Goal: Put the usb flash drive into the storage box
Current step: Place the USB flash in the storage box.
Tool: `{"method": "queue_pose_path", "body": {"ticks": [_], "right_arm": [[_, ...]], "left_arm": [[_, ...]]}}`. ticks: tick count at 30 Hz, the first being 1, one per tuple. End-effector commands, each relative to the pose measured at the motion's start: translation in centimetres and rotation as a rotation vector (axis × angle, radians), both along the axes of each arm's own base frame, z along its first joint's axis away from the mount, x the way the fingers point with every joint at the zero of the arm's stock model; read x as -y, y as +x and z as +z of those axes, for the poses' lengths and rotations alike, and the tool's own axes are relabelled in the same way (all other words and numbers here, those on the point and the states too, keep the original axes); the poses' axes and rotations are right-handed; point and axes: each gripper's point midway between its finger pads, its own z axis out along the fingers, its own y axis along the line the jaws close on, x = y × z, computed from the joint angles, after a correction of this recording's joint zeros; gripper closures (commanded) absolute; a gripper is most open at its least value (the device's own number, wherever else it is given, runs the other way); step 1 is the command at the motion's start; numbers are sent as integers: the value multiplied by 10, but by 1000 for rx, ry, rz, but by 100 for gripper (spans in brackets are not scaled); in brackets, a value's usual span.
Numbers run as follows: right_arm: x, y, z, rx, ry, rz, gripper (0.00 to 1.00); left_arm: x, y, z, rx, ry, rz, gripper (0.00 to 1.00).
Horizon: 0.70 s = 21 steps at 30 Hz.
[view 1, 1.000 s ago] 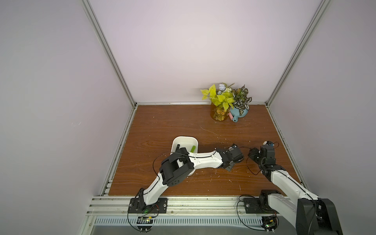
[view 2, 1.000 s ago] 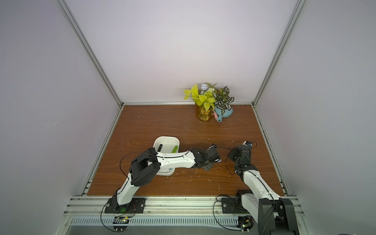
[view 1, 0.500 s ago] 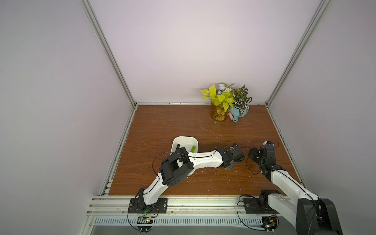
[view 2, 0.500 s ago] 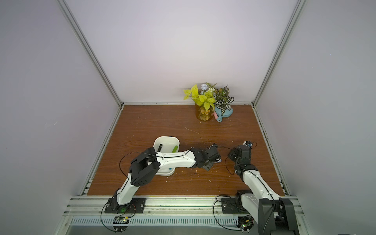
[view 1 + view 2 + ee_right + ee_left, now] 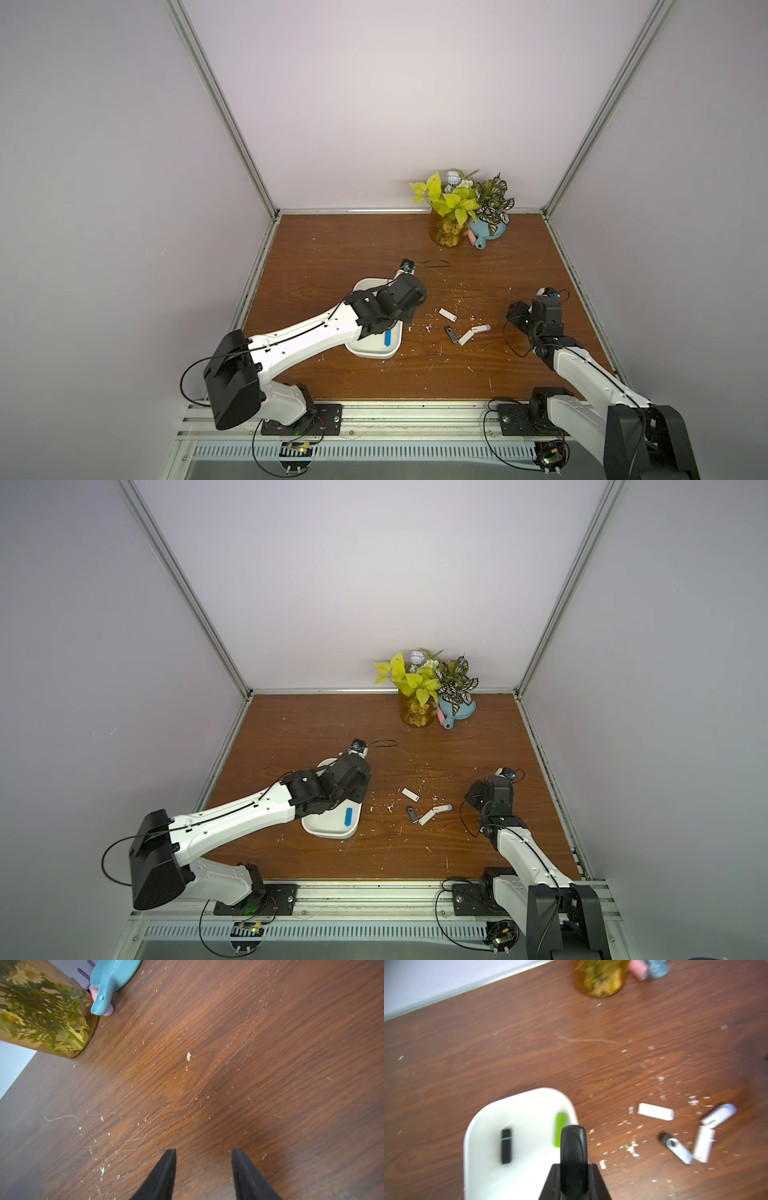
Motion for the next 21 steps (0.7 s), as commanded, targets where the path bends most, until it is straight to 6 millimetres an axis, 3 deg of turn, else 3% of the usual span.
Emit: {"method": "queue_pose_path", "body": {"ticks": [1, 4, 10, 21], "right_arm": [[-2, 5, 2, 19, 0, 19, 50], [-2, 6, 1, 14, -1, 17, 50], [-1, 5, -1, 8, -7, 13, 50], [-1, 6, -4, 0, -6, 12, 50]], "left_arm": [[-52, -4, -47, -79, 119, 137, 82], [-71, -3, -73, -117, 180, 204, 83], [-86, -7, -109, -174, 271, 250, 83], [-114, -14, -127, -186, 340, 317, 81]]}}
